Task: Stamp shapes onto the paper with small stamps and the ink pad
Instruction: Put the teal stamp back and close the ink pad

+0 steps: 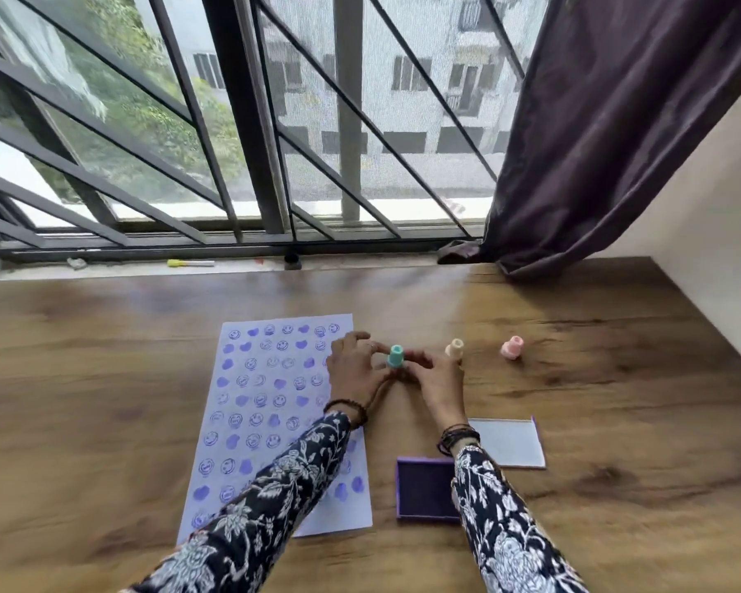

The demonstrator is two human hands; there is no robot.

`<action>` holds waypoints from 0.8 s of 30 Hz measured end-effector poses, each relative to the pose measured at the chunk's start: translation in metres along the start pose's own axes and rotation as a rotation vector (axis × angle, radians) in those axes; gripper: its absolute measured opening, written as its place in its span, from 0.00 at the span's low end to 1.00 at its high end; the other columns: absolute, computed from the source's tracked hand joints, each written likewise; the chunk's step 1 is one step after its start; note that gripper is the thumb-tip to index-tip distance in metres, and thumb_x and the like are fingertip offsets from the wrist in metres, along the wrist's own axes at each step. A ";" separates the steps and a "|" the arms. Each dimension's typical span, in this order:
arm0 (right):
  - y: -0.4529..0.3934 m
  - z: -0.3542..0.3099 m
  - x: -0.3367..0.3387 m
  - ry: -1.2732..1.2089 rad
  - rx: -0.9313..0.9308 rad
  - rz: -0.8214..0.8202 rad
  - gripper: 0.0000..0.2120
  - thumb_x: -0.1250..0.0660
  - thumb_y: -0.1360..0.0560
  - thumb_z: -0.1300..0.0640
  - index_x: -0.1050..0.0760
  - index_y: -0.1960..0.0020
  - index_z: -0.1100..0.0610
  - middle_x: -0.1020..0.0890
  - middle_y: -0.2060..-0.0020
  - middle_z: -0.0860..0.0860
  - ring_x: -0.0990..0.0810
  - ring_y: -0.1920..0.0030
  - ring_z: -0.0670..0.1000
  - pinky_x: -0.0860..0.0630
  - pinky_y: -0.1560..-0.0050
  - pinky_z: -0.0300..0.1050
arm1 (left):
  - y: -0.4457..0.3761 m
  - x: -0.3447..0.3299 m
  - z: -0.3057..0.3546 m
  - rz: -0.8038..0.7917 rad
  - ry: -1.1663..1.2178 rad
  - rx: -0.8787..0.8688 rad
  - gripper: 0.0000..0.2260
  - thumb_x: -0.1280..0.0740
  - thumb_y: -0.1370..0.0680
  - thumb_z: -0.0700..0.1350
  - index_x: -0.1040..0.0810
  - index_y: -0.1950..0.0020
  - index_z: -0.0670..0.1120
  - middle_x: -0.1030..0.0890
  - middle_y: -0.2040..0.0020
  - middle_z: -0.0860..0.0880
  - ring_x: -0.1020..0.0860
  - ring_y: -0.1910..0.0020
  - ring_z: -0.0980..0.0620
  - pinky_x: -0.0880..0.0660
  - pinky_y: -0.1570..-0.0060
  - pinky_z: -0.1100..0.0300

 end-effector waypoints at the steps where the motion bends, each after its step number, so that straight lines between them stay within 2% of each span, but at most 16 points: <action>1: -0.003 0.001 -0.002 0.024 0.000 -0.003 0.08 0.30 0.33 0.68 0.19 0.54 0.63 0.16 0.58 0.56 0.20 0.58 0.49 0.25 0.53 0.35 | -0.001 -0.001 -0.001 -0.008 -0.011 0.009 0.11 0.28 0.32 0.52 0.20 0.51 0.51 0.27 0.40 0.48 0.34 0.39 0.44 0.36 0.45 0.53; 4: -0.003 0.000 -0.004 0.040 0.003 0.003 0.08 0.30 0.33 0.69 0.19 0.54 0.65 0.15 0.56 0.61 0.19 0.58 0.50 0.23 0.50 0.42 | -0.003 -0.003 -0.004 -0.047 -0.031 0.017 0.14 0.30 0.31 0.54 0.21 0.48 0.52 0.27 0.38 0.48 0.35 0.38 0.45 0.37 0.43 0.52; 7: 0.008 -0.004 0.005 0.056 -0.001 0.033 0.08 0.30 0.32 0.67 0.19 0.54 0.62 0.15 0.57 0.57 0.19 0.57 0.49 0.24 0.51 0.40 | 0.002 0.000 -0.003 -0.056 -0.030 0.032 0.19 0.30 0.31 0.54 0.25 0.42 0.52 0.29 0.37 0.47 0.36 0.36 0.44 0.37 0.42 0.51; 9: 0.025 -0.001 0.022 0.021 -0.030 0.115 0.07 0.30 0.32 0.64 0.18 0.55 0.57 0.15 0.60 0.54 0.18 0.59 0.50 0.22 0.51 0.46 | 0.018 0.005 -0.001 -0.021 -0.020 0.019 0.22 0.29 0.32 0.54 0.27 0.39 0.51 0.29 0.37 0.47 0.36 0.37 0.45 0.37 0.41 0.51; 12: 0.064 0.010 0.062 -0.015 -0.109 0.300 0.04 0.30 0.31 0.60 0.19 0.59 0.52 0.18 0.68 0.50 0.21 0.69 0.45 0.20 0.63 0.45 | 0.061 0.014 -0.001 -0.011 0.117 -0.073 0.30 0.30 0.36 0.60 0.30 0.37 0.51 0.27 0.40 0.50 0.34 0.40 0.50 0.39 0.44 0.57; 14: 0.093 0.023 0.088 0.012 -0.165 0.426 0.02 0.31 0.30 0.59 0.20 0.60 0.53 0.19 0.69 0.50 0.21 0.71 0.47 0.23 0.67 0.44 | 0.090 0.015 -0.005 -0.100 0.177 -0.140 0.39 0.35 0.41 0.69 0.34 0.34 0.52 0.28 0.41 0.54 0.36 0.42 0.56 0.43 0.45 0.62; 17: 0.117 0.049 0.109 0.074 -0.236 0.558 0.02 0.31 0.31 0.57 0.21 0.59 0.55 0.18 0.67 0.52 0.19 0.65 0.56 0.22 0.64 0.48 | 0.111 0.006 -0.010 -0.310 -0.025 -0.259 0.51 0.43 0.48 0.78 0.40 0.30 0.53 0.30 0.38 0.52 0.37 0.39 0.53 0.45 0.42 0.61; 20: 0.124 0.064 0.116 0.117 -0.255 0.617 0.04 0.31 0.33 0.54 0.26 0.60 0.50 0.17 0.63 0.52 0.18 0.64 0.59 0.21 0.58 0.57 | 0.121 -0.001 -0.007 -0.440 -0.194 -0.353 0.48 0.42 0.47 0.74 0.39 0.31 0.53 0.32 0.35 0.52 0.40 0.33 0.48 0.49 0.41 0.60; 22: 0.123 0.068 0.118 0.165 -0.238 0.615 0.06 0.32 0.33 0.52 0.29 0.59 0.47 0.18 0.61 0.52 0.18 0.63 0.60 0.21 0.56 0.58 | 0.124 0.000 -0.004 -0.444 -0.200 -0.357 0.44 0.43 0.45 0.71 0.35 0.33 0.53 0.31 0.35 0.52 0.40 0.33 0.48 0.50 0.42 0.60; 24: 0.119 0.069 0.117 0.208 -0.221 0.603 0.04 0.34 0.33 0.53 0.27 0.60 0.46 0.21 0.62 0.51 0.19 0.63 0.61 0.21 0.57 0.60 | 0.125 0.003 -0.003 -0.424 -0.188 -0.342 0.42 0.43 0.45 0.71 0.32 0.35 0.53 0.30 0.36 0.52 0.41 0.33 0.49 0.52 0.43 0.60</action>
Point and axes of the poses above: each hand's wrist, its own y-axis away from the middle knuckle, its own x-axis out of the back of the hand, z = x × y, the point moved 2 cm from there along -y, towards the middle knuckle
